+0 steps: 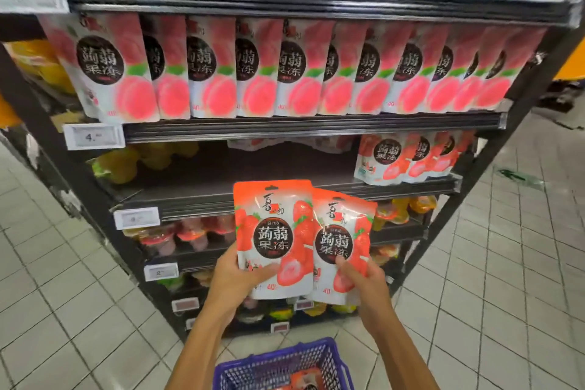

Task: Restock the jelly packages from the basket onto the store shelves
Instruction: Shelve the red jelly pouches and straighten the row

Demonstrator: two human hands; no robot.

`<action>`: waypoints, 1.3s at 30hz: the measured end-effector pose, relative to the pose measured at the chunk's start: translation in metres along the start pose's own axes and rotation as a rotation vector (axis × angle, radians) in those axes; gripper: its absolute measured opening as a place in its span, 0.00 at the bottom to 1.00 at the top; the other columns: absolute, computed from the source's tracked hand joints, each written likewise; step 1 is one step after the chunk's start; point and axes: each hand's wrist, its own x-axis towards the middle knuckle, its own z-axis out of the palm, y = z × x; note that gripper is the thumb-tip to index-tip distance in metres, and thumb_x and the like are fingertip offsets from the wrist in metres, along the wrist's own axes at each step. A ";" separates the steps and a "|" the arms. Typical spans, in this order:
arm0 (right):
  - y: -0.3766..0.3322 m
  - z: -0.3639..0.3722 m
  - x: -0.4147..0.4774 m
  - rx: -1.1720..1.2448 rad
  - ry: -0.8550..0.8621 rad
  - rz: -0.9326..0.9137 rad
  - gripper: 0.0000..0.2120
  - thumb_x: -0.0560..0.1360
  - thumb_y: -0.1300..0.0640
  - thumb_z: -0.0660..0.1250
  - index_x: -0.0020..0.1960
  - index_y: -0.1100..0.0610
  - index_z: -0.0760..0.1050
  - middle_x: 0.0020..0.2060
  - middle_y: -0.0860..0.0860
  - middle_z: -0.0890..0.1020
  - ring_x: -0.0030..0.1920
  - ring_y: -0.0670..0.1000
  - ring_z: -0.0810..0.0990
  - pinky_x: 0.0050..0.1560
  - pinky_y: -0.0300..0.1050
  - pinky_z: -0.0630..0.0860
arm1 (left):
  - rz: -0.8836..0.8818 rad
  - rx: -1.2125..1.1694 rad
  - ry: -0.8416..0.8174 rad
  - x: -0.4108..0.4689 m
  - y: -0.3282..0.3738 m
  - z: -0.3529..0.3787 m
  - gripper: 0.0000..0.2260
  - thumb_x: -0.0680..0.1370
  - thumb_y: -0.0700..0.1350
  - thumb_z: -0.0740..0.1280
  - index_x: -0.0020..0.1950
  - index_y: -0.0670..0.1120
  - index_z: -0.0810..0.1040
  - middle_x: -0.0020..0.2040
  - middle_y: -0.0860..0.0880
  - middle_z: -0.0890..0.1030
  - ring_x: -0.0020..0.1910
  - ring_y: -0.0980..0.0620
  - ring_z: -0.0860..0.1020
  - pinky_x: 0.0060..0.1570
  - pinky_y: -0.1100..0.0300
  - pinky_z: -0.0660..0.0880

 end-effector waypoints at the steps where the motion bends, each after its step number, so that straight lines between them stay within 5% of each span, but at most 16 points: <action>1: -0.003 -0.001 0.001 0.007 0.007 -0.013 0.24 0.61 0.41 0.81 0.53 0.47 0.82 0.48 0.52 0.86 0.49 0.54 0.85 0.49 0.53 0.81 | 0.005 -0.006 -0.013 0.003 0.003 0.002 0.28 0.56 0.52 0.84 0.55 0.56 0.81 0.51 0.48 0.86 0.50 0.46 0.85 0.46 0.47 0.82; 10: -0.027 -0.030 0.038 0.023 0.126 -0.095 0.18 0.64 0.41 0.77 0.53 0.38 0.80 0.51 0.47 0.86 0.53 0.52 0.85 0.59 0.62 0.78 | 0.053 0.099 -0.081 0.041 0.014 0.039 0.22 0.60 0.40 0.83 0.50 0.55 0.82 0.46 0.47 0.87 0.43 0.48 0.86 0.33 0.62 0.79; 13: -0.037 -0.041 0.055 0.047 0.109 -0.100 0.16 0.67 0.45 0.75 0.54 0.41 0.80 0.50 0.49 0.86 0.53 0.53 0.85 0.60 0.62 0.78 | 0.047 0.104 -0.061 0.053 0.013 0.056 0.22 0.61 0.39 0.82 0.51 0.53 0.82 0.47 0.46 0.87 0.45 0.47 0.86 0.39 0.54 0.82; 16: -0.045 -0.053 0.075 0.041 0.088 -0.124 0.17 0.71 0.49 0.75 0.59 0.47 0.79 0.51 0.48 0.86 0.54 0.50 0.84 0.62 0.58 0.77 | 0.041 0.093 -0.046 0.064 0.012 0.074 0.24 0.61 0.40 0.83 0.54 0.50 0.81 0.49 0.46 0.86 0.48 0.45 0.85 0.46 0.47 0.82; 21: -0.050 -0.072 0.106 0.033 0.027 -0.130 0.13 0.73 0.52 0.75 0.56 0.42 0.80 0.50 0.42 0.86 0.50 0.40 0.83 0.50 0.41 0.75 | 0.023 0.061 0.051 0.081 0.007 0.101 0.26 0.56 0.46 0.83 0.52 0.52 0.82 0.48 0.47 0.87 0.46 0.47 0.86 0.40 0.55 0.83; 24: -0.052 -0.083 0.122 0.006 -0.009 -0.126 0.12 0.73 0.53 0.74 0.54 0.40 0.80 0.50 0.44 0.86 0.50 0.43 0.84 0.49 0.41 0.77 | 0.042 0.076 0.130 0.088 0.003 0.115 0.22 0.61 0.42 0.82 0.50 0.60 0.82 0.47 0.51 0.87 0.46 0.52 0.85 0.40 0.58 0.82; 27: -0.053 -0.095 0.138 0.008 -0.043 -0.122 0.13 0.73 0.53 0.74 0.56 0.42 0.80 0.51 0.46 0.86 0.52 0.47 0.84 0.53 0.47 0.79 | 0.030 0.055 0.196 0.091 0.001 0.127 0.22 0.57 0.50 0.82 0.49 0.61 0.82 0.47 0.52 0.87 0.45 0.52 0.85 0.39 0.60 0.81; 29: -0.055 -0.099 0.147 -0.001 -0.071 -0.136 0.12 0.74 0.54 0.74 0.54 0.42 0.81 0.51 0.45 0.86 0.52 0.44 0.84 0.51 0.42 0.77 | 0.035 0.033 0.223 0.092 0.000 0.132 0.24 0.54 0.54 0.82 0.49 0.60 0.82 0.47 0.51 0.87 0.45 0.52 0.86 0.38 0.61 0.81; 36: -0.073 -0.092 0.171 -0.004 -0.090 -0.177 0.09 0.75 0.53 0.73 0.55 0.46 0.81 0.50 0.44 0.86 0.52 0.42 0.83 0.50 0.38 0.74 | 0.018 0.033 0.282 0.094 -0.006 0.129 0.20 0.64 0.39 0.81 0.52 0.54 0.83 0.48 0.49 0.87 0.46 0.49 0.86 0.40 0.56 0.82; 39: -0.081 -0.082 0.182 0.005 -0.093 -0.181 0.10 0.75 0.51 0.72 0.55 0.44 0.79 0.49 0.34 0.84 0.50 0.31 0.80 0.46 0.29 0.73 | 0.013 0.034 0.313 0.096 -0.005 0.123 0.19 0.65 0.38 0.80 0.53 0.51 0.82 0.46 0.49 0.87 0.44 0.49 0.86 0.35 0.60 0.81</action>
